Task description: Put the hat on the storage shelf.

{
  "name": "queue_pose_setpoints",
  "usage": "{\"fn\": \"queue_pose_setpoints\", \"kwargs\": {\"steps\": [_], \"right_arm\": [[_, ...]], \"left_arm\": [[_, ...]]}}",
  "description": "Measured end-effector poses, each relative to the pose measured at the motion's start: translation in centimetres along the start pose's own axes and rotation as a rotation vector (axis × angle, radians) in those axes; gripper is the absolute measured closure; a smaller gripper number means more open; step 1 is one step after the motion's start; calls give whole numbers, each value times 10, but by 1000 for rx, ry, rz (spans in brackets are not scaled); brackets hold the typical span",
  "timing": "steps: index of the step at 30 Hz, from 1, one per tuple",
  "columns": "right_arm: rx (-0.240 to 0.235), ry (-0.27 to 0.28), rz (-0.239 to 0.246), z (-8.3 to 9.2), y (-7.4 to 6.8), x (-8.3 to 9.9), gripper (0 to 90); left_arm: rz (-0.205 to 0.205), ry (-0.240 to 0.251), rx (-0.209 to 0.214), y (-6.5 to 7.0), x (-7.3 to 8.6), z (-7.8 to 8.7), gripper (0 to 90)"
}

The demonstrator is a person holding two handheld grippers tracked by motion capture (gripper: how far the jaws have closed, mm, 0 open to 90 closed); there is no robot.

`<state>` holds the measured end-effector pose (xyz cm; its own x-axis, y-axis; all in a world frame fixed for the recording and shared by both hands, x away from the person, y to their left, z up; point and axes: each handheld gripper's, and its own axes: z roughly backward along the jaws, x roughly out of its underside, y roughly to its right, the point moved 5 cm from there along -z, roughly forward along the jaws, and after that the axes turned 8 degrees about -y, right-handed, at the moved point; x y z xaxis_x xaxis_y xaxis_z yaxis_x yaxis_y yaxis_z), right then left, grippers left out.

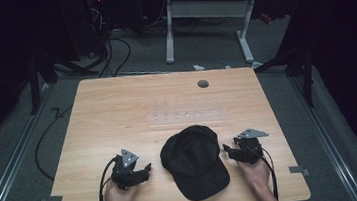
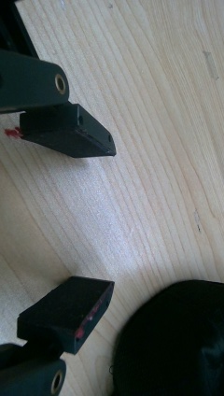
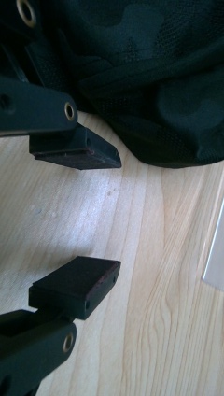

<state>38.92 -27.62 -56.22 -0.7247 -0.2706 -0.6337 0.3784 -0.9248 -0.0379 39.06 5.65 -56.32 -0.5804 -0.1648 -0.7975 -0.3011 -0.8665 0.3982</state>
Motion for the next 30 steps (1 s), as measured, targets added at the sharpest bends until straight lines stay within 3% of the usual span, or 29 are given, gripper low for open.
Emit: {"fn": "queue_pose_setpoints", "kwargs": {"steps": [6,15,30], "right_arm": [[-9,18,-32,9,5,3,449],[-23,37,-22,23,2,6,428],[-113,50,7,41,-16,1,465]], "left_arm": [[0,-1,-2,0,0,0,293],[1,-1,-2,0,0,0,291],[2,-2,-1,0,0,0,289]]}}
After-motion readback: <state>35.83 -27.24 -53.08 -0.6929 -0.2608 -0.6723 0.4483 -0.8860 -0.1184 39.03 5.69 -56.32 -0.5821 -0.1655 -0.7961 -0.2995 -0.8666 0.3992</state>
